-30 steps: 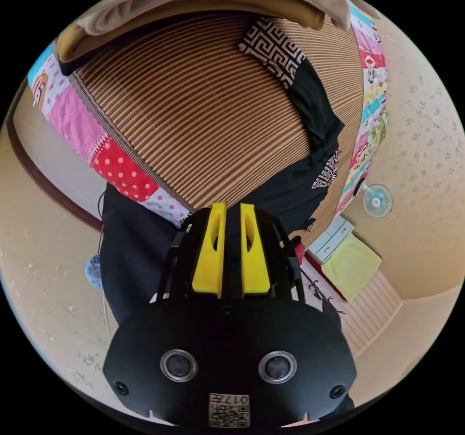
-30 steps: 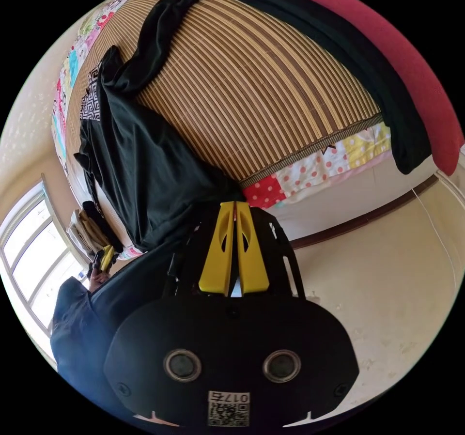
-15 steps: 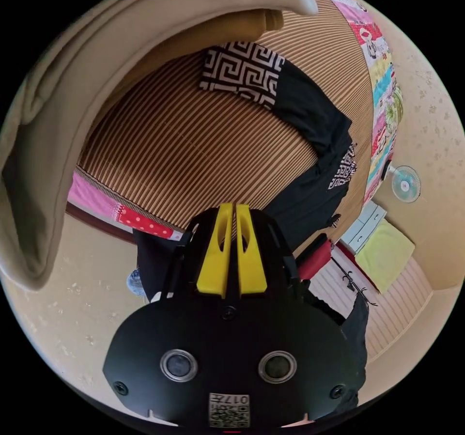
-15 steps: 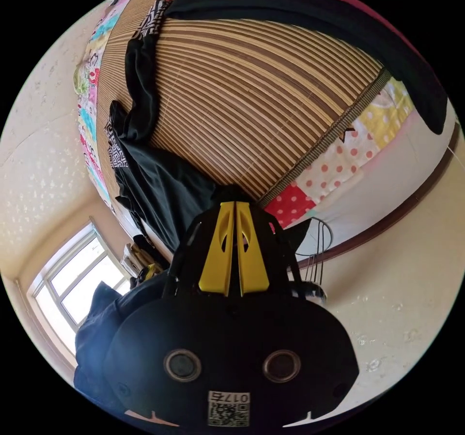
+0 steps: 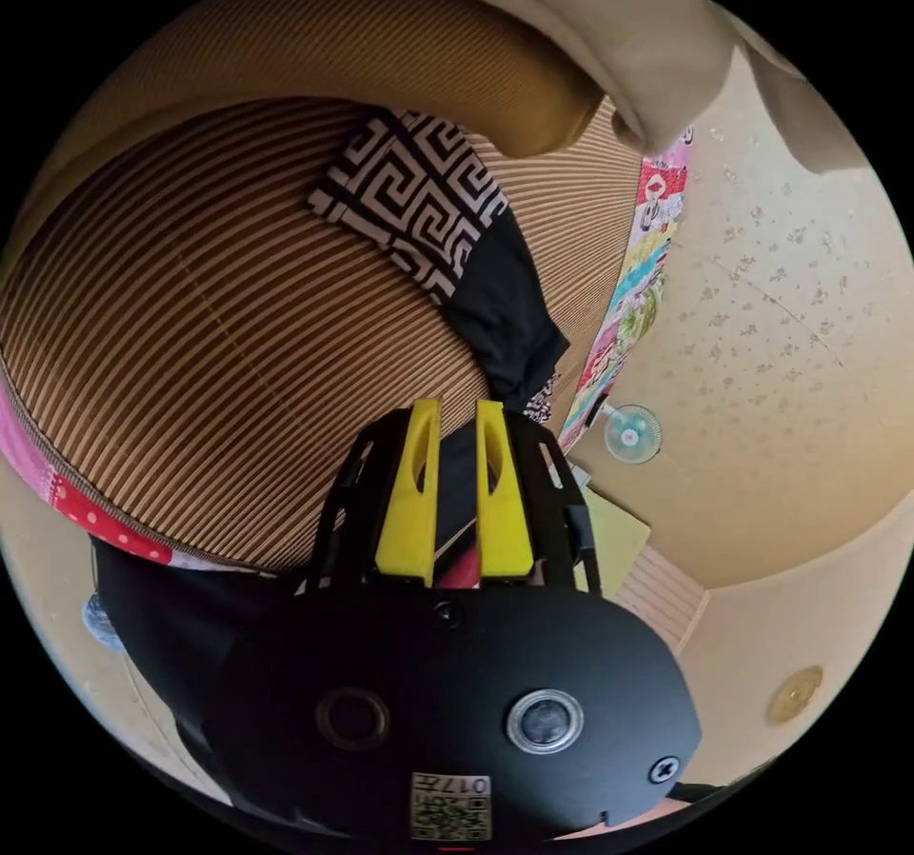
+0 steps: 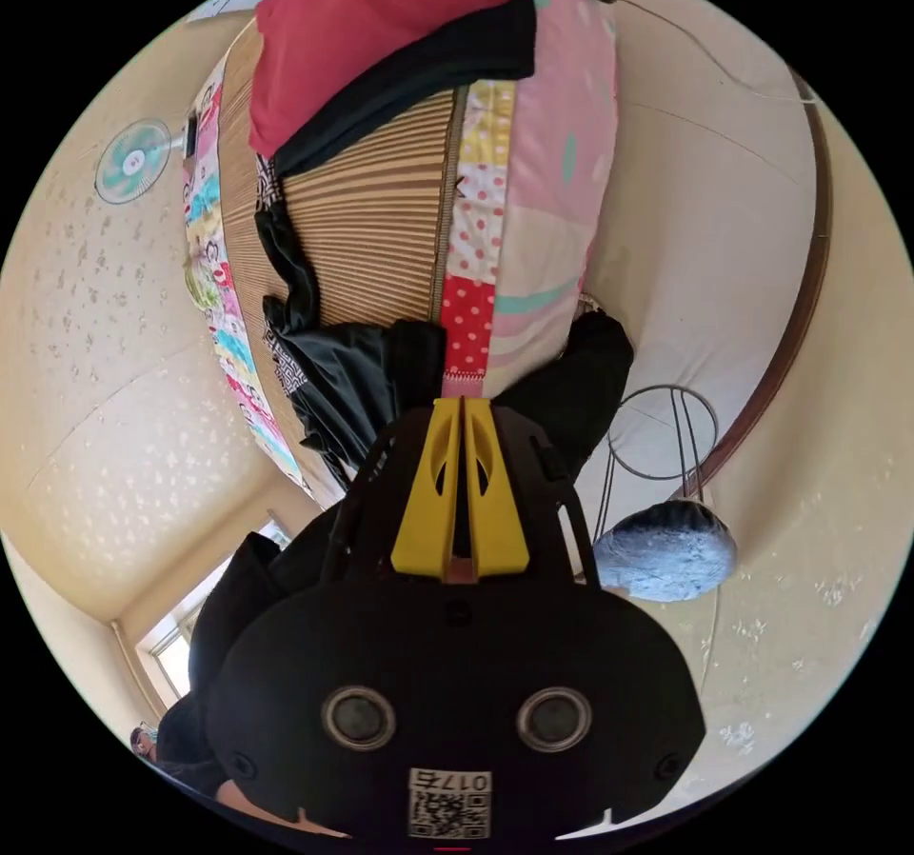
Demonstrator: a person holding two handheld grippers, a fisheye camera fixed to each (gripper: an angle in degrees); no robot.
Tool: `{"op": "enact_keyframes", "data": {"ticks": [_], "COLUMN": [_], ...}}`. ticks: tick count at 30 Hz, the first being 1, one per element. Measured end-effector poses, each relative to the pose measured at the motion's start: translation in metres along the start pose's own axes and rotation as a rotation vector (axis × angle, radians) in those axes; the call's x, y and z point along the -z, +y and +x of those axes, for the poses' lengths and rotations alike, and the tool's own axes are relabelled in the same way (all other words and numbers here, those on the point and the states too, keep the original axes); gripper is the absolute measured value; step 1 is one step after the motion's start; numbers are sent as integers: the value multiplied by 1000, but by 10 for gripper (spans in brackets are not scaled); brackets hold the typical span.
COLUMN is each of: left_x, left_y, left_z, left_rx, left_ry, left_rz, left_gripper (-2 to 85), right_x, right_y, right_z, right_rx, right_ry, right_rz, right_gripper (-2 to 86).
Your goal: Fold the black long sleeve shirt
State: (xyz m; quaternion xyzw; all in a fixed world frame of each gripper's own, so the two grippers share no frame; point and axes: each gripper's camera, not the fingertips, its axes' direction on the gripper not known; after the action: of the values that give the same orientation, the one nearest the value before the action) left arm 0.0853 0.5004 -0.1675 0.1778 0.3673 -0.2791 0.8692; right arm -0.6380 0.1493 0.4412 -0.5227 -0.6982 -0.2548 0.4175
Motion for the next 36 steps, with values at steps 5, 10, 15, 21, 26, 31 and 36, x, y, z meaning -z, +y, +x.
{"op": "enact_keyframes", "data": {"ticks": [5,10,15,21,26,31,36], "left_x": [3,-2,-12,-12,-20,-24,-21], "left_y": [-28,-24,-10,-67,-89,-96,-65], "left_z": [0,-23,-60,-61,-78,-84,-51], "left_rx": [115,353,600,559,562,465,402], "left_ry": [116,239,383,336,308,283,394], "left_rz": [185,380,554,490,470,377,315], "left_gripper": [70,88,100,86,14,-6,-5], "right_x": [36,54,52,54,59,69,80], "right_y": [44,95,133,173,196,181,125], "right_z": [22,33,44,64,88,101,89], "right_rx": [-56,-70,-78,-90,-158,-190,-142], "right_ry": [-62,-68,-57,-57,-37,-88,-115], "right_rz": [106,176,183,188,195,239,242], "right_gripper": [3,3,3,3,4,3,3]}}
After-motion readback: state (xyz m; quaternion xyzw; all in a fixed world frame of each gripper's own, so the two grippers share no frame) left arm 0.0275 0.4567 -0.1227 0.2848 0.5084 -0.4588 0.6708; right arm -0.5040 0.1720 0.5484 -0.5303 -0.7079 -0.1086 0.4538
